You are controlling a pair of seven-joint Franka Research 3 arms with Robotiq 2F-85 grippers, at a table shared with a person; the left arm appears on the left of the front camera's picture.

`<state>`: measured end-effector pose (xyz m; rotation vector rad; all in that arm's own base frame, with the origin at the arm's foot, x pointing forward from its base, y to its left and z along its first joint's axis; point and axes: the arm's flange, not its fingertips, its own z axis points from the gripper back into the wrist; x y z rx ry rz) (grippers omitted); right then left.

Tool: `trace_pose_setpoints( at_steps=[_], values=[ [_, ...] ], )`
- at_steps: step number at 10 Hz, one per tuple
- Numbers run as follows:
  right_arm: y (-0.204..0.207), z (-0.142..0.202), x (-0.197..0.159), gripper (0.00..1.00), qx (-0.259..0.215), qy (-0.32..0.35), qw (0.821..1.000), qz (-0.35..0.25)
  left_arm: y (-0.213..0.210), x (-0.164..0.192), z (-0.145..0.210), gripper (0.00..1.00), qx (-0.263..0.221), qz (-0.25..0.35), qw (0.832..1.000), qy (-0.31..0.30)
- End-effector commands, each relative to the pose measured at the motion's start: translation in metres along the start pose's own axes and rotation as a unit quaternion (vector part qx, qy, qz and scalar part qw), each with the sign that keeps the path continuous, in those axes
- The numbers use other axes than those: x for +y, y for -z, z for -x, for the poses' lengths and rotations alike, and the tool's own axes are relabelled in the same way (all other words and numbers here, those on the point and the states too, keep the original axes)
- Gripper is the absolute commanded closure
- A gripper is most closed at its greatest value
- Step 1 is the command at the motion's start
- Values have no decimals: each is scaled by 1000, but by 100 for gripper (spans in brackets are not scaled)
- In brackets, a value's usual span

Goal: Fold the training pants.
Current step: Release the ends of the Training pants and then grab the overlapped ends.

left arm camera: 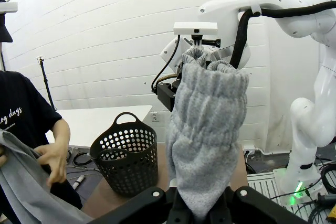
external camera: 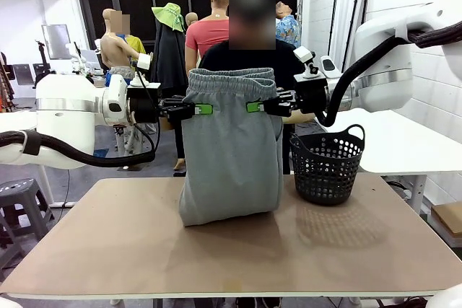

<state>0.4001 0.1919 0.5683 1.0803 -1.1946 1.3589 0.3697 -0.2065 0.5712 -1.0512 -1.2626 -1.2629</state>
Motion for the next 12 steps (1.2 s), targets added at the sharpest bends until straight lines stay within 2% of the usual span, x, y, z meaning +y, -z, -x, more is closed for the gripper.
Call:
trace_pose_setpoints(
  at_steps=[1, 12],
  values=[
    [0, -2, 1, 100, -10, 3, 1000, -4, 0, -3, -1, 100, -11, -8, 1000, 5],
    [0, -2, 1, 100, -10, 3, 1000, -4, 0, -3, -1, 100, -11, -8, 1000, 5]
  ],
)
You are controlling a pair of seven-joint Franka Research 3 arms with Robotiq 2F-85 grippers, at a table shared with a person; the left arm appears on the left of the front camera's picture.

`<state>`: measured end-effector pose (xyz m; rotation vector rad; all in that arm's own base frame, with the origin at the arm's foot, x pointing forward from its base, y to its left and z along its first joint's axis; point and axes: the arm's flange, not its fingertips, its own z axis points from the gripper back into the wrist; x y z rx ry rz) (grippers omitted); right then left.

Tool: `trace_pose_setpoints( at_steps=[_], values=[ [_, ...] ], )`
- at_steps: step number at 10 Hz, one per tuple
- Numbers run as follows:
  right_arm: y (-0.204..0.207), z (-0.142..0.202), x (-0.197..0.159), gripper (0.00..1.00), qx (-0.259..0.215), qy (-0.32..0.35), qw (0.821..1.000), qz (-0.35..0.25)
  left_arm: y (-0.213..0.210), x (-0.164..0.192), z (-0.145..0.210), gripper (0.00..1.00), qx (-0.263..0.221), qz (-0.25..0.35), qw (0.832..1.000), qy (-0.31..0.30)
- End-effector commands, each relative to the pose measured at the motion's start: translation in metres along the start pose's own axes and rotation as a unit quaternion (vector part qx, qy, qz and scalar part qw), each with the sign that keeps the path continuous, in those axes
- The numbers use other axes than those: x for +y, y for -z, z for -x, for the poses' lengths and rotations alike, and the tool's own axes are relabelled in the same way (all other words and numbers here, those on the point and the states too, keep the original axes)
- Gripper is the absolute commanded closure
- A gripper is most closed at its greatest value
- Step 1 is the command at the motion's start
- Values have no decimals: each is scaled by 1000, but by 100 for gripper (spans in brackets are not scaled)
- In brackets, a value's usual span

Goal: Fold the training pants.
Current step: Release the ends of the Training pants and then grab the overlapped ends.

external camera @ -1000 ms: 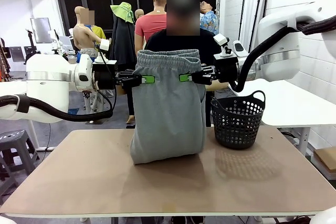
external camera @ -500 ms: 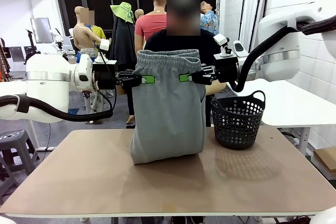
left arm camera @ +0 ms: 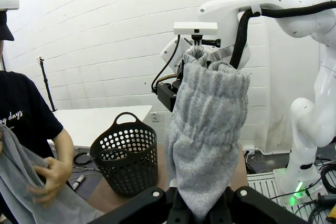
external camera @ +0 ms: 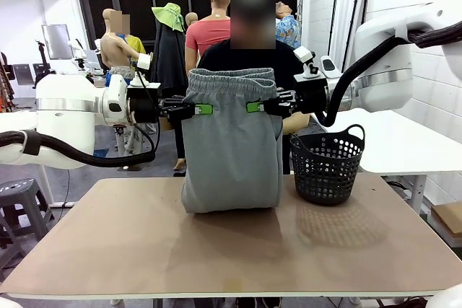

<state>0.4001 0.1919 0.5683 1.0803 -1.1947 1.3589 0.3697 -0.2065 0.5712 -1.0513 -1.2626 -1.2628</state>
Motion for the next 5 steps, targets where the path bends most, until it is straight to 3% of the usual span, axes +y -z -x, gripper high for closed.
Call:
trace_pose_setpoints(
  at_steps=[1, 5],
  values=[
    [0, -2, 1, 100, -10, 3, 1000, -4, 0, -3, -1, 100, -11, -8, 1000, 5],
    [0, -2, 1, 100, -10, 3, 1000, -4, 0, -3, -1, 100, -11, -8, 1000, 5]
  ],
)
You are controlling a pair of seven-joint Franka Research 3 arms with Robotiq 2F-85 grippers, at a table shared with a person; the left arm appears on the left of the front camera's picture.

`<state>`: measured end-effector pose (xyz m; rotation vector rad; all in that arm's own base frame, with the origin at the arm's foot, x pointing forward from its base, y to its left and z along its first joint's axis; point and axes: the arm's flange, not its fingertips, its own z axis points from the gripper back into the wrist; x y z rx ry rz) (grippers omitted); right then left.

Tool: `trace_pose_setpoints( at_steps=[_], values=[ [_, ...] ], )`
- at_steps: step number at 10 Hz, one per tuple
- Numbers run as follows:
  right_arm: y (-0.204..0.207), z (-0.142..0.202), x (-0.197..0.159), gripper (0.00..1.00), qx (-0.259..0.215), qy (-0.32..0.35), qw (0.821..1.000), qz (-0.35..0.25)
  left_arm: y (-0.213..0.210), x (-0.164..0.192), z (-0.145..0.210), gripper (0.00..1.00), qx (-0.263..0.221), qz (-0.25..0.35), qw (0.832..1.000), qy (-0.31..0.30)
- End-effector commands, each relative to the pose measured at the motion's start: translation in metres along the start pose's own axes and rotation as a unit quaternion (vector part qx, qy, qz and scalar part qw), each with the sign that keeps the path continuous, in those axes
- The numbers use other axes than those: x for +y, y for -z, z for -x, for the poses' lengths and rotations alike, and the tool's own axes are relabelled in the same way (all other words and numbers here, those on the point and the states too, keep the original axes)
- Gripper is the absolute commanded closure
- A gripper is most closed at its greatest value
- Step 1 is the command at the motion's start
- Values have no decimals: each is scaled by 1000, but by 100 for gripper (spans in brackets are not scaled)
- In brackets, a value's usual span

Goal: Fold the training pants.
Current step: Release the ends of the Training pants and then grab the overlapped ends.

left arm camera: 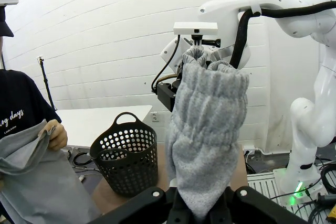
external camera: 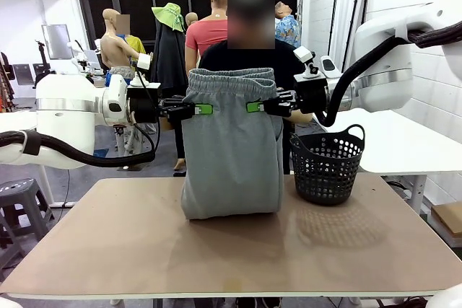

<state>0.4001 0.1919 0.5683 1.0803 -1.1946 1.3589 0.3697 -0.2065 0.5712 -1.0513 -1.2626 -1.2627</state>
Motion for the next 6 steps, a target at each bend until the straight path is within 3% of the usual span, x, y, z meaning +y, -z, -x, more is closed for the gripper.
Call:
trace_pose_setpoints(
  at_steps=[1, 6],
  values=[
    [0, -2, 1, 100, -10, 3, 1000, -4, 0, -3, -1, 100, -11, -8, 1000, 5],
    [0, -2, 1, 100, -10, 3, 1000, -4, 0, -3, -1, 100, -11, -8, 1000, 5]
  ],
)
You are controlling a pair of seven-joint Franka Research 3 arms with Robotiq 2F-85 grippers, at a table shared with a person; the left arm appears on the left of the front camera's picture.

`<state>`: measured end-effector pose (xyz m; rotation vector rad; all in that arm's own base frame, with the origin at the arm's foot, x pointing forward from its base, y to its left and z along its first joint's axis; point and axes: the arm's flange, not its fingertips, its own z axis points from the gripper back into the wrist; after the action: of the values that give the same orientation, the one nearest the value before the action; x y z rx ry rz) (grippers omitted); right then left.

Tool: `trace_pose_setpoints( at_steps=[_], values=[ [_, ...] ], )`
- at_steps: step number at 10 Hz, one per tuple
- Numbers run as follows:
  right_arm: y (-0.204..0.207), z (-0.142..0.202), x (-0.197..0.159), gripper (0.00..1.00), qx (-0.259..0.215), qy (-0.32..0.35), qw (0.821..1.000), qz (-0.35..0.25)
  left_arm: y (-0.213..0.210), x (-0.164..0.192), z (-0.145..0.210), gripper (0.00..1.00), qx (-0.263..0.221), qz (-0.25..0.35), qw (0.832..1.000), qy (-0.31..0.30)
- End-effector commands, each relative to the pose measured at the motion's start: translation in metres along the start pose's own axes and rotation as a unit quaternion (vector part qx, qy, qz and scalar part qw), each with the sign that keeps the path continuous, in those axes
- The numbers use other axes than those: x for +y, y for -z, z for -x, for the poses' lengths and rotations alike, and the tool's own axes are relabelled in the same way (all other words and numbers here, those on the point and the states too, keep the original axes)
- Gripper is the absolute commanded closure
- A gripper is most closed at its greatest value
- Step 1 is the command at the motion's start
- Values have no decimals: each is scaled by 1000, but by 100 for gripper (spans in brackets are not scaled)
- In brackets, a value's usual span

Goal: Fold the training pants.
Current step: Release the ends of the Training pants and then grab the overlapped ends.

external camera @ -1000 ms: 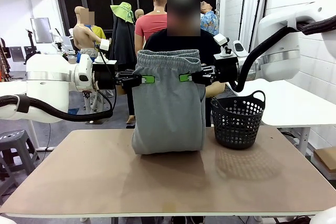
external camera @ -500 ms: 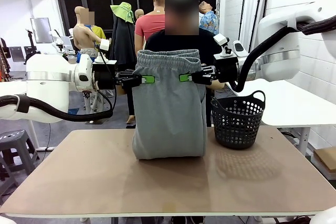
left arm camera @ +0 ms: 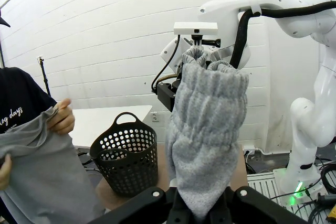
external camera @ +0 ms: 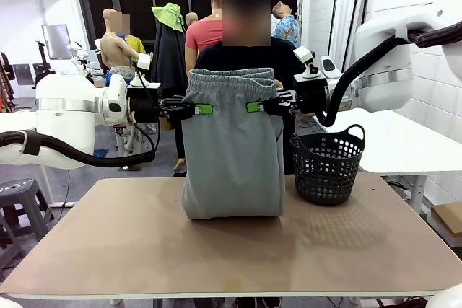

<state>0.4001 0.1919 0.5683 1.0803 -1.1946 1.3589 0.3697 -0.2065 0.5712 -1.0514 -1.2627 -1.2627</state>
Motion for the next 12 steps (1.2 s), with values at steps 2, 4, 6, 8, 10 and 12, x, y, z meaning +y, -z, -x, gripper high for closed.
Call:
trace_pose_setpoints(
  at_steps=[2, 4, 6, 8, 10, 12],
  values=[
    [0, -2, 1, 100, -10, 3, 1000, -4, 0, -3, -1, 100, -11, -8, 1000, 5],
    [0, -2, 1, 100, -10, 3, 1000, -4, 0, -3, -1, 100, -11, -8, 1000, 5],
    [0, -2, 1, 100, -10, 3, 1000, -4, 0, -3, -1, 100, -11, -8, 1000, 5],
    [0, -2, 1, 100, -10, 3, 1000, -4, 0, -3, -1, 100, -11, -8, 1000, 5],
    [0, -2, 1, 100, -10, 3, 1000, -4, 0, -3, -1, 100, -11, -8, 1000, 5],
    [0, -2, 1, 100, -10, 3, 1000, -4, 0, -3, -1, 100, -11, -8, 1000, 5]
  ],
)
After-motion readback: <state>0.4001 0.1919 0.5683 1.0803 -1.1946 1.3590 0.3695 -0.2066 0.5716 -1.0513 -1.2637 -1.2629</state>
